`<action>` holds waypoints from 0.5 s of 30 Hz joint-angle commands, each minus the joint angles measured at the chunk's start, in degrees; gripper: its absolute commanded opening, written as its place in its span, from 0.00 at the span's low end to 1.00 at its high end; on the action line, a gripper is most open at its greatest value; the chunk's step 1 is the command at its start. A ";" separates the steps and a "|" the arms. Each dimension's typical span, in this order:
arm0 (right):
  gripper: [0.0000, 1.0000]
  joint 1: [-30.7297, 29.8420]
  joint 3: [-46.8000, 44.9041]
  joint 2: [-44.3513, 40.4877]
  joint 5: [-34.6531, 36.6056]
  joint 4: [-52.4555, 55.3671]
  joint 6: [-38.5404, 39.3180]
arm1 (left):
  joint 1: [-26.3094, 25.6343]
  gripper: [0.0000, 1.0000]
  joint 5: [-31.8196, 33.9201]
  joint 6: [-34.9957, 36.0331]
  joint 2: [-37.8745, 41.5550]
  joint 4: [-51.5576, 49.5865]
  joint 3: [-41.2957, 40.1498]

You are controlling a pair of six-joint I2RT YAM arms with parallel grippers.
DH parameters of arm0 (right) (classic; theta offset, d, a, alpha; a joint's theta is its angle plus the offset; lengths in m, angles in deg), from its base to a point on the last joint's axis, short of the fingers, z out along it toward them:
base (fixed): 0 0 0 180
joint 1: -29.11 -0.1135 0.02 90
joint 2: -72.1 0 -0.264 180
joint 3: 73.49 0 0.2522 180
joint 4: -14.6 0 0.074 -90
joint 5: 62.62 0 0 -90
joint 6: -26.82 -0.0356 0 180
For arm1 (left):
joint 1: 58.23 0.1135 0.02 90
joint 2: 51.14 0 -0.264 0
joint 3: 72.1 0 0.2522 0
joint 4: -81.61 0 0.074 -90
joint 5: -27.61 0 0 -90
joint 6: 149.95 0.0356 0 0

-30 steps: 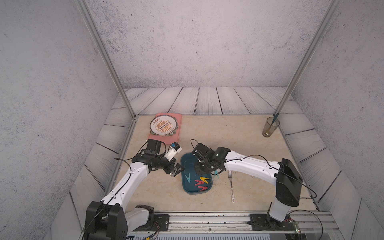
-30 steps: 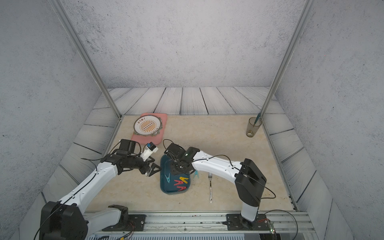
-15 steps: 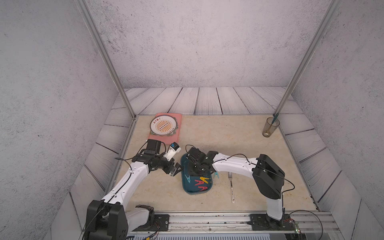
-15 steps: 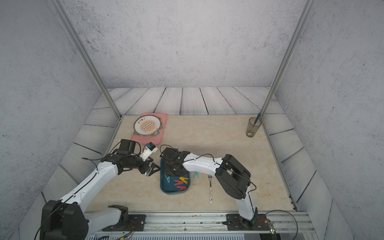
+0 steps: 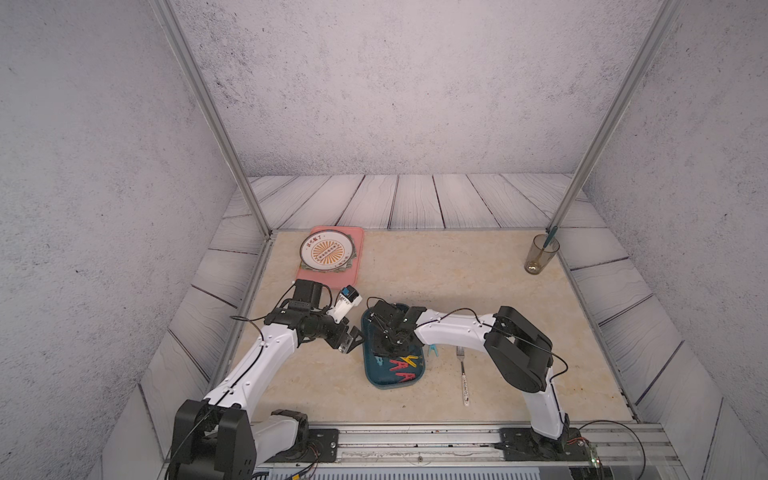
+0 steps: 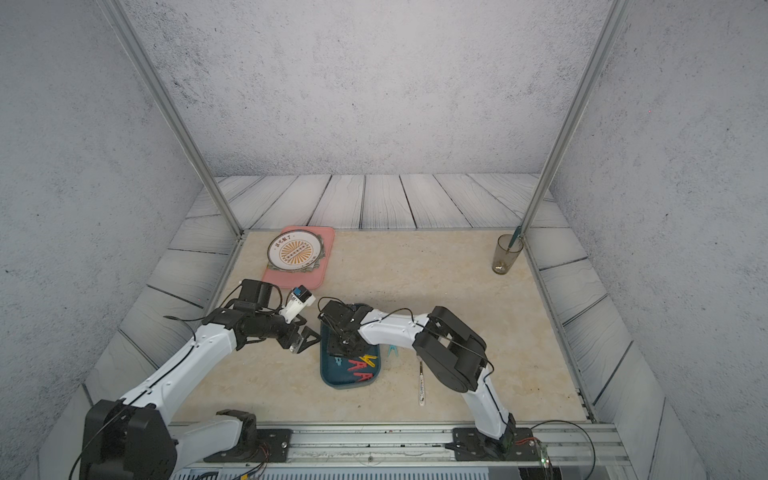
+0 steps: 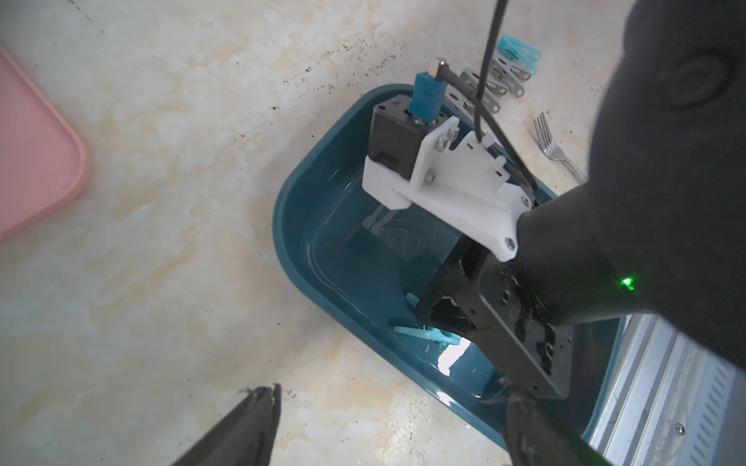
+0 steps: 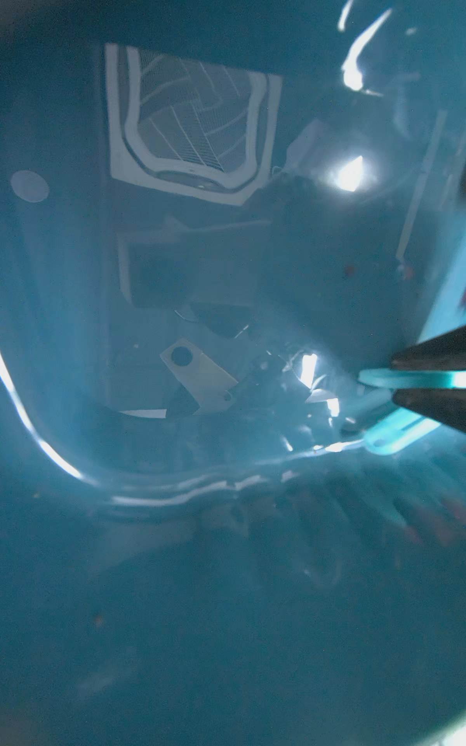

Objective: Take the clothespins out of the storage box
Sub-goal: Pick up the clothespin from the storage box.

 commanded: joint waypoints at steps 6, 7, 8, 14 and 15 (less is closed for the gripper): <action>0.00 -0.13 1.26 -3.48 6.39 4.27 3.30 | 0.57 0.92 -1.09 0.59 0.22 -0.40 -0.52; 0.00 -0.05 1.33 -4.26 7.20 4.76 3.80 | 0.57 0.92 -1.33 0.67 0.22 -0.49 -0.49; 0.00 0.10 1.35 -5.12 8.00 5.33 4.32 | 0.57 0.92 -1.53 0.76 0.22 -0.73 -0.43; 0.00 1.42 0.24 -10.28 10.49 7.72 6.88 | 0.56 0.92 -2.86 1.46 0.40 -1.67 -0.34; 0.00 1.60 -0.16 -11.12 11.01 8.07 7.17 | 0.57 0.92 -3.17 1.62 0.40 -1.87 -0.30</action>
